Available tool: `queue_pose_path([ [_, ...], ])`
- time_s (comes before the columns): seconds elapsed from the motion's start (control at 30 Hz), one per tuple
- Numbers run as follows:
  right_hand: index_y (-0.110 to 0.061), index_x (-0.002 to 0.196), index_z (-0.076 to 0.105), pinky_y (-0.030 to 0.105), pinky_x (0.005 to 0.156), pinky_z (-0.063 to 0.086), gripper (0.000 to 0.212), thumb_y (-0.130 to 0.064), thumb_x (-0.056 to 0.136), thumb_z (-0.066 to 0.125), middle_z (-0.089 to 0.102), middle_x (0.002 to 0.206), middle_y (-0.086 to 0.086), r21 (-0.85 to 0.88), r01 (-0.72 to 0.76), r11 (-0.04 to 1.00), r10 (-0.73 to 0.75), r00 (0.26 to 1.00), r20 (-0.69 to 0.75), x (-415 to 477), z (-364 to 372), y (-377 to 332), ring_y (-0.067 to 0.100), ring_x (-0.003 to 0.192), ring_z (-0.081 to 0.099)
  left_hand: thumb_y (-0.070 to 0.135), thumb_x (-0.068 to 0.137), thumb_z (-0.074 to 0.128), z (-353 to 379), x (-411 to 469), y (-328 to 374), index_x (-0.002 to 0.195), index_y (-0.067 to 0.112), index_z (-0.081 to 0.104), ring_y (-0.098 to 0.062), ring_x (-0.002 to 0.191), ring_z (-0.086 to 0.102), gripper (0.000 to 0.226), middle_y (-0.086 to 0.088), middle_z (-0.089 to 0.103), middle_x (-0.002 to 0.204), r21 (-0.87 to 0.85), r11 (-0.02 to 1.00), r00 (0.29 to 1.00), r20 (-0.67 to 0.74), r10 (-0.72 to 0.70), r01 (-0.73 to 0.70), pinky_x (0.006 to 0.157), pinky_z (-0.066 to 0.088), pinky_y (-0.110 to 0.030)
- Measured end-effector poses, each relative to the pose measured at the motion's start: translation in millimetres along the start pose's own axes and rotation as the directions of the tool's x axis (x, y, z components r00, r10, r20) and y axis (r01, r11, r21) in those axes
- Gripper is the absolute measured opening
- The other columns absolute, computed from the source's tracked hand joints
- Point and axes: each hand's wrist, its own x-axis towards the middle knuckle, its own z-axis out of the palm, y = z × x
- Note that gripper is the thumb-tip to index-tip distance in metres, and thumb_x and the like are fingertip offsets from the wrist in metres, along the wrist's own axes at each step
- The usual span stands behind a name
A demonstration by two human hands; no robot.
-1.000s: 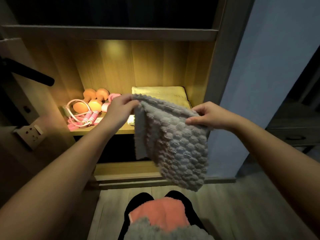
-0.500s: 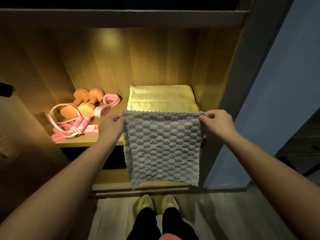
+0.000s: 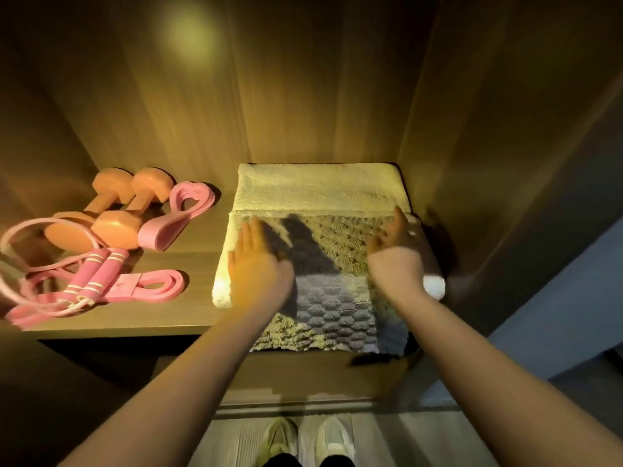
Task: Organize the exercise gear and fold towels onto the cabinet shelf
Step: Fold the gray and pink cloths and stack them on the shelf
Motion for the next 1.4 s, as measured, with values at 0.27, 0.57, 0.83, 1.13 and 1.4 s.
queue_pose_path([
  [0.27, -0.046, 0.148, -0.016, 0.05, 0.115, -0.018, 0.059, -0.064, 0.093, 0.0, -0.03, 0.154, -0.013, -0.491, 0.382, 0.783, -0.179, 0.894, 0.411, 16.9, 38.3, 7.5, 0.019, 0.144, -0.028, 0.058, 0.095, 0.006, 28.6, 18.7, -3.8, 0.153, 0.036, -0.006, -0.023, 0.149, -0.01, 0.063, -0.003, -0.012, 0.161, 0.467, 0.806, 0.929, 0.243, 0.278, -0.363, 0.12, -0.007, -0.047],
  [0.57, -0.026, 0.155, -0.005, 0.041, 0.12, -0.003, 0.065, -0.056, 0.098, 0.009, -0.012, 0.163, -0.001, -0.556, 0.155, 0.816, -0.033, 0.974, 0.222, 22.1, 2.5, 46.4, 0.022, 0.149, -0.011, 0.051, 0.1, 0.015, -12.3, 24.4, -38.2, 0.156, 0.017, 0.001, -0.025, 0.15, -0.007, 0.067, -0.004, -0.006, 0.164, 0.495, 0.864, 0.99, 0.141, 0.028, -0.095, 0.119, -0.004, -0.056],
  [0.83, -0.006, 0.141, 0.044, 0.021, 0.114, 0.02, 0.044, -0.014, 0.099, 0.049, 0.035, 0.151, 0.006, 0.047, 0.24, 0.97, -0.232, 0.964, -0.127, -95.5, -4.8, 102.6, 0.018, 0.142, 0.029, 0.029, 0.09, 0.062, -21.8, -75.8, -74.8, 0.129, 0.007, 0.049, -0.033, 0.126, 0.044, 0.047, -0.015, 0.05, 0.133, 0.159, 0.986, 0.962, -0.258, 0.091, -0.051, 0.097, 0.039, -0.05],
  [1.13, -0.006, 0.145, 0.033, 0.033, 0.103, 0.038, 0.056, -0.016, 0.096, 0.058, 0.042, 0.147, 0.011, 0.43, -0.39, 0.815, 0.324, 0.92, 0.22, -94.7, 27.3, 129.1, 0.024, 0.132, 0.044, 0.025, 0.09, 0.066, 16.9, -95.5, -124.0, 0.133, 0.011, 0.05, -0.025, 0.124, 0.052, 0.048, -0.006, 0.057, 0.132, -0.169, 0.934, 0.934, 0.229, -0.273, 0.315, 0.095, 0.036, -0.03],
  [1.4, -0.014, 0.086, 0.06, 0.05, 0.098, 0.048, 0.014, -0.024, 0.096, 0.059, 0.059, 0.091, 0.005, 0.347, -0.406, 0.845, 0.299, 0.898, 0.322, -76.2, 33.9, 141.1, 0.022, 0.094, 0.058, 0.024, 0.092, 0.064, 27.2, -86.4, -127.6, 0.082, 0.021, 0.066, -0.017, 0.081, 0.06, 0.011, 0.001, 0.068, 0.082, -0.326, 0.91, 0.951, 0.255, -0.176, 0.256, 0.075, 0.044, -0.035],
])
